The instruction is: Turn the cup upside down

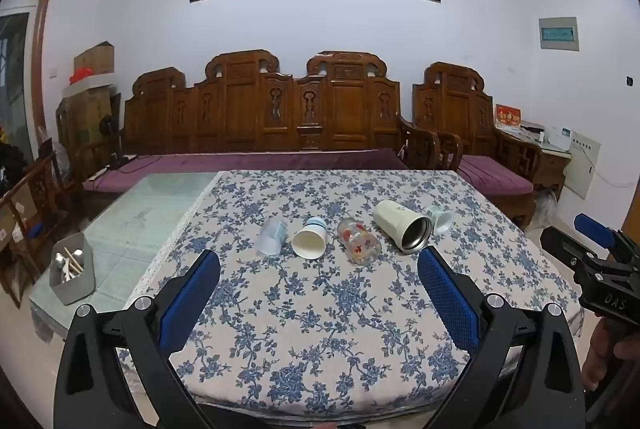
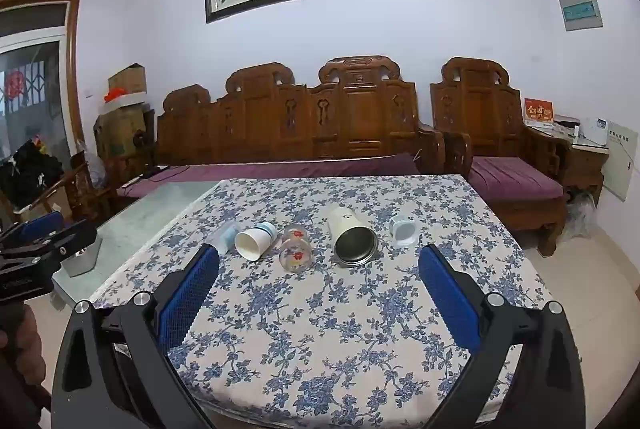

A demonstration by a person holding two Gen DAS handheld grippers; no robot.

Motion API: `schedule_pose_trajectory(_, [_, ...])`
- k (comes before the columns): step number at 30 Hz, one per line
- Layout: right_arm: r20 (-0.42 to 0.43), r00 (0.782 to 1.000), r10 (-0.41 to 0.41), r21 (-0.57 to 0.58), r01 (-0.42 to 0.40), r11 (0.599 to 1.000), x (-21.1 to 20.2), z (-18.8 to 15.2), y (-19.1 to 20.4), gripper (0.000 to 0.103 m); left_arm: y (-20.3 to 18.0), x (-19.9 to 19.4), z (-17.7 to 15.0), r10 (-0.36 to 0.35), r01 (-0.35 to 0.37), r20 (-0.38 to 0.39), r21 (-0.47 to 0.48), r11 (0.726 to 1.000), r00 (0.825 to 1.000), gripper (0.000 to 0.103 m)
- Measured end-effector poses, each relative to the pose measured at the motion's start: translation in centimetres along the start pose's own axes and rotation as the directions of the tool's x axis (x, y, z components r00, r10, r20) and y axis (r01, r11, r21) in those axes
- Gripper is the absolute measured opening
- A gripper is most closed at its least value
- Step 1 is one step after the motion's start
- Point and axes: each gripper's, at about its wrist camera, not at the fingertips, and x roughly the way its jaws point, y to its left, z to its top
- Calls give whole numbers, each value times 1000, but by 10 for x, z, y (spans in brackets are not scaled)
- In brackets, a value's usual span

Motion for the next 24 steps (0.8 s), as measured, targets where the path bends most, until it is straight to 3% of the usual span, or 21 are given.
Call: schedule_pose_trajectory(24, [-5,1000,5,18,-5,1000,0,0,-2,100,-6,-1,5,-6,6,14,-2,1000,1000,95])
